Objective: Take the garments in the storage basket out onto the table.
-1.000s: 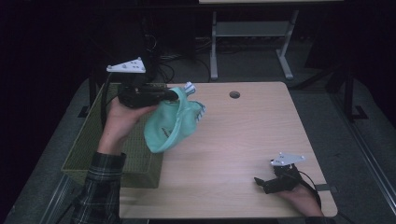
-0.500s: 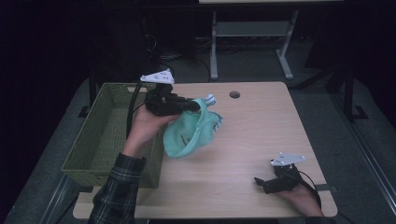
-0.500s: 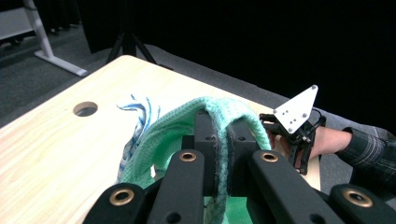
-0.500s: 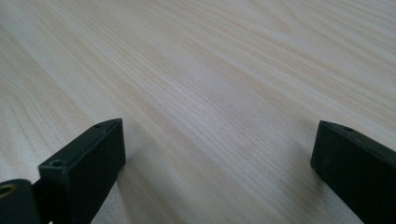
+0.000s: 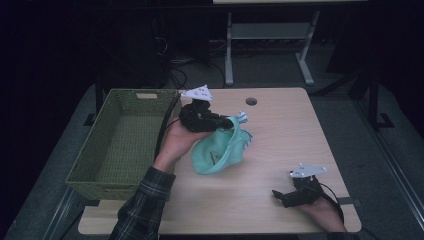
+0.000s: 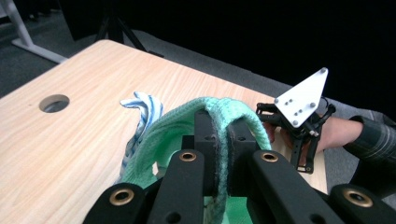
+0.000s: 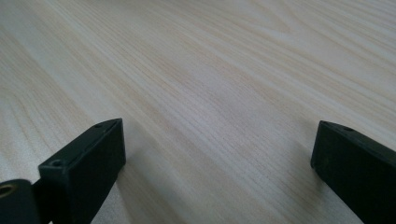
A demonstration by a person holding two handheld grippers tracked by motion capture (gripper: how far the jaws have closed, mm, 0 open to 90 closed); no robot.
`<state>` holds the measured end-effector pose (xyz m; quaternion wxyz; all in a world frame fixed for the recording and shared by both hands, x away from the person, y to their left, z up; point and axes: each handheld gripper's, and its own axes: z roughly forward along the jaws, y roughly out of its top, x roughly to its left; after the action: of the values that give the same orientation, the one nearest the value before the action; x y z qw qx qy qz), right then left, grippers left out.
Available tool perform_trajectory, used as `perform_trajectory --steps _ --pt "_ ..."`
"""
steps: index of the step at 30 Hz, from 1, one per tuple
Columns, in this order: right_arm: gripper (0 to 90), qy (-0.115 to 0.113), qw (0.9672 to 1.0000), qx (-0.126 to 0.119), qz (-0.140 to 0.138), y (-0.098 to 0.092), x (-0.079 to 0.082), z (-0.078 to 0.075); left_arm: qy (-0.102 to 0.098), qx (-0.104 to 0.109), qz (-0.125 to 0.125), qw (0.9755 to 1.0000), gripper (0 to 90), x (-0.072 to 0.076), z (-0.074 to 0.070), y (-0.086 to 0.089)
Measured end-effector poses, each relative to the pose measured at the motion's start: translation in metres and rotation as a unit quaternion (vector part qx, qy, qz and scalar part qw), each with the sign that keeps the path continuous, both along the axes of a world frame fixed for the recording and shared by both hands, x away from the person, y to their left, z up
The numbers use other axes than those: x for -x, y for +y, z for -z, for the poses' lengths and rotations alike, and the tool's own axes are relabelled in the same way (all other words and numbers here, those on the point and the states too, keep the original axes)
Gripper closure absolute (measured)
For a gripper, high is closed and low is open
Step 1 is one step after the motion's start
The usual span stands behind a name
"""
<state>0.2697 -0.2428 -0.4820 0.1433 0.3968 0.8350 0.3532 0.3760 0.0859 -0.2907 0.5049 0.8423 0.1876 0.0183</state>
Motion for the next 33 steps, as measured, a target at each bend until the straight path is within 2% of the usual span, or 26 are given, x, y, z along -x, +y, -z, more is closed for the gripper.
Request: perform_trajectory --steps 3,12,19,33 --pt "2.4 0.001 1.0 0.0 0.0 0.0 0.0 0.0 -0.004 -0.014 0.003 0.9999 85.3 -0.001 0.007 -0.01" --pt "2.4 0.002 1.0 -0.001 0.001 0.0 0.0 0.0 0.007 -0.012 0.017 0.9998 85.3 -0.005 0.024 -0.032" --pt "2.4 0.002 1.0 -0.001 0.001 0.0 0.0 0.0 0.016 -0.025 0.02 0.9994 85.3 -0.007 0.043 -0.049" --pt "2.4 0.001 1.0 0.001 0.0 0.0 0.0 0.0 0.035 -0.058 0.03 0.9973 84.7 -0.004 0.079 -0.062"
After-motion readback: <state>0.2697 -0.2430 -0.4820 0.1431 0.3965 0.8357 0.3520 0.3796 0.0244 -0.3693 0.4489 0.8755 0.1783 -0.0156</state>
